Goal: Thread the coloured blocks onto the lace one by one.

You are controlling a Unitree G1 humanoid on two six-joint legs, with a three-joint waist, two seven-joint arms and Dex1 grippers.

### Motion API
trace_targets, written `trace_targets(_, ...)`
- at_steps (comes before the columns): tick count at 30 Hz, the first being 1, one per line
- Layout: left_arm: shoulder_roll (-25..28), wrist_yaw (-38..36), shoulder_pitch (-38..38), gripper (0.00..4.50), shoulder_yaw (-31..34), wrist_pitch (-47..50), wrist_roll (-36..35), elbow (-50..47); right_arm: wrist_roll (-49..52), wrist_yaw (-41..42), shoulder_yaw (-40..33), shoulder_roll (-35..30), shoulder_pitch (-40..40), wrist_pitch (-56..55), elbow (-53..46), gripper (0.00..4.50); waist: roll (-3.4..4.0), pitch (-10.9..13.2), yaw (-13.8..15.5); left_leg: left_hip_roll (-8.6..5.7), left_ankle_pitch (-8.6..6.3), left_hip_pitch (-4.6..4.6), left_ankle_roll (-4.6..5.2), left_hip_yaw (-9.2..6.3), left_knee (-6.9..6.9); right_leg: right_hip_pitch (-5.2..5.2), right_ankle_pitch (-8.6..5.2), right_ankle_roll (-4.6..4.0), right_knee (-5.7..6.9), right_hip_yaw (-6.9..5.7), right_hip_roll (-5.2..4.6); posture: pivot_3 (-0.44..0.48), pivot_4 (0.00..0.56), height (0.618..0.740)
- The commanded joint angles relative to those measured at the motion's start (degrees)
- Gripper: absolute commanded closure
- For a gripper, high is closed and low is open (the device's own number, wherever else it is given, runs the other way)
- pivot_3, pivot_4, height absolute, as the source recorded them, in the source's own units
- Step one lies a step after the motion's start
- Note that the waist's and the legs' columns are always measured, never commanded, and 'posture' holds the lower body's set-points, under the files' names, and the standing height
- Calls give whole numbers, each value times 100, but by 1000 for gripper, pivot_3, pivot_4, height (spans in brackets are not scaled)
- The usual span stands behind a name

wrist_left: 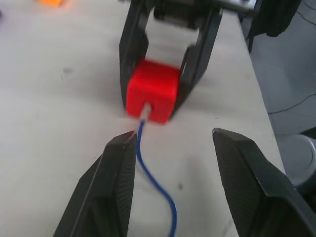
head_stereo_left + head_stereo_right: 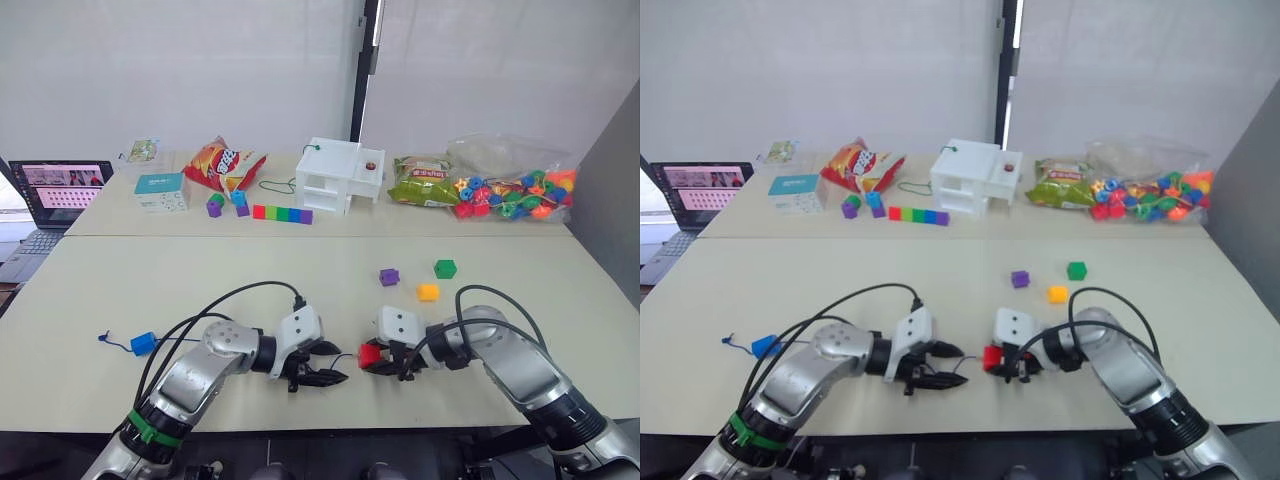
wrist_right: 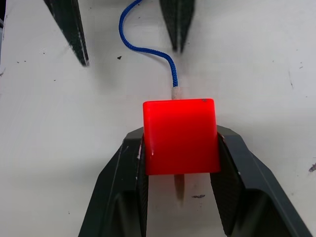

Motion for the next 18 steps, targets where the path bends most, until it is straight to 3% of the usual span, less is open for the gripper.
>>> trace_targets(1,-9,230,54,1933,51,-313,160,-30,-19,24,103,-17,51,36,-30,3331,0,0,18,-1,0,0,0,0,0,0,0,0,0,-1,-1,0,150,740)
trace_targets(5,-77,399,78,1933,21,-422,260,94,-12,32,90,-32,35,38,-29,3331,0,0,18,-1,0,0,0,0,1,1,0,0,1,-1,-3,0,150,740)
trace_targets(8,-116,413,131,2718,-112,-589,392,291,13,38,78,-29,-2,88,-67,3331,0,0,20,-1,0,0,0,0,0,0,0,0,2,-2,-2,0,150,740)
trace_targets(13,-188,341,87,4396,-128,-743,363,351,10,35,72,-34,-15,106,-81,3331,-1,-1,20,-2,0,0,0,0,0,1,0,0,1,-2,-3,0,150,740)
trace_targets(18,-313,226,-96,4460,-125,-789,272,446,19,28,53,-47,10,111,-102,3331,-1,-1,25,-2,0,0,0,0,1,2,0,0,1,-2,-3,0,150,740)
